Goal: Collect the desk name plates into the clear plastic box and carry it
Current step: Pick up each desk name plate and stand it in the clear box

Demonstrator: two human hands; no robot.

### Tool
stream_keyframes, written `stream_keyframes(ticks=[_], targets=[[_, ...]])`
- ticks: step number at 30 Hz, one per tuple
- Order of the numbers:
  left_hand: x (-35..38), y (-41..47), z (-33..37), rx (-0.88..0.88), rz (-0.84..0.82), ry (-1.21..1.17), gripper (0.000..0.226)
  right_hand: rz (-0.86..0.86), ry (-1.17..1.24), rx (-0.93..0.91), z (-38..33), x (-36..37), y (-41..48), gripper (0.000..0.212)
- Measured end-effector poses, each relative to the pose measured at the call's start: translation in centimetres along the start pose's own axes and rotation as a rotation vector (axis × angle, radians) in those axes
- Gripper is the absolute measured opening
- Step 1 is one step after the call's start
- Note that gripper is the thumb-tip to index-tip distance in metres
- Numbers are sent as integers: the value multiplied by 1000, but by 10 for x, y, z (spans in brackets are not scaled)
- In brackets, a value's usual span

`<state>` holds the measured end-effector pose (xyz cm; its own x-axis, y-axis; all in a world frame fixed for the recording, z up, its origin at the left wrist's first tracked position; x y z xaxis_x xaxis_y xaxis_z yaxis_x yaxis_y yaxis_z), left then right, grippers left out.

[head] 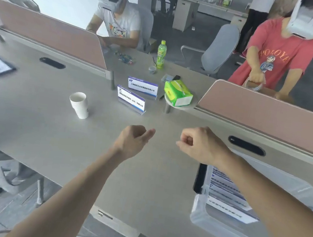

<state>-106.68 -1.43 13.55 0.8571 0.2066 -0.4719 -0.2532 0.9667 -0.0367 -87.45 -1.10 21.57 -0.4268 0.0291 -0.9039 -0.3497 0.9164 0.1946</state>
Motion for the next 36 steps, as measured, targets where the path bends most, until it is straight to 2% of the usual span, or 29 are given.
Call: stream_keyframes(ticks=[7, 13, 18, 23, 26, 32, 36], targets=[[-27, 31, -7, -31, 5, 37, 39, -29, 55, -13, -24, 22, 37, 23], [-40, 69, -10, -92, 67, 89, 28, -23, 160, -29, -14, 34, 86, 34], [-52, 101, -14, -137, 156, 77, 26, 2, 213, -22, 1, 44, 119, 33], [-64, 132, -27, -163, 172, 85, 29, -26, 224, 29, 10, 60, 152, 33], [-75, 160, -40, -175, 204, 73, 29, 15, 263, 85, 14, 70, 175, 32], [-66, 225, -72, -196, 69, -93, 41, 18, 249, 218, 19, 103, 212, 27], [-60, 267, -98, -189, 13, -80, 44, 3, 180, 302, 22, 131, 244, 25]])
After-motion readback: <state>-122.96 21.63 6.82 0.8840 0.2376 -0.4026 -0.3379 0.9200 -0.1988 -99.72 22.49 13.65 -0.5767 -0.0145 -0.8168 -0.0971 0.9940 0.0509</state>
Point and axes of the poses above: each hand's wrist, its own y-axis towards the middle knuckle, its own x-axis out of the palm, z = x × y, the point moved 9 cm from there along y, towards the middle knuckle, and after that the axes turned 10 degrees about z, right-handed, at the moved point
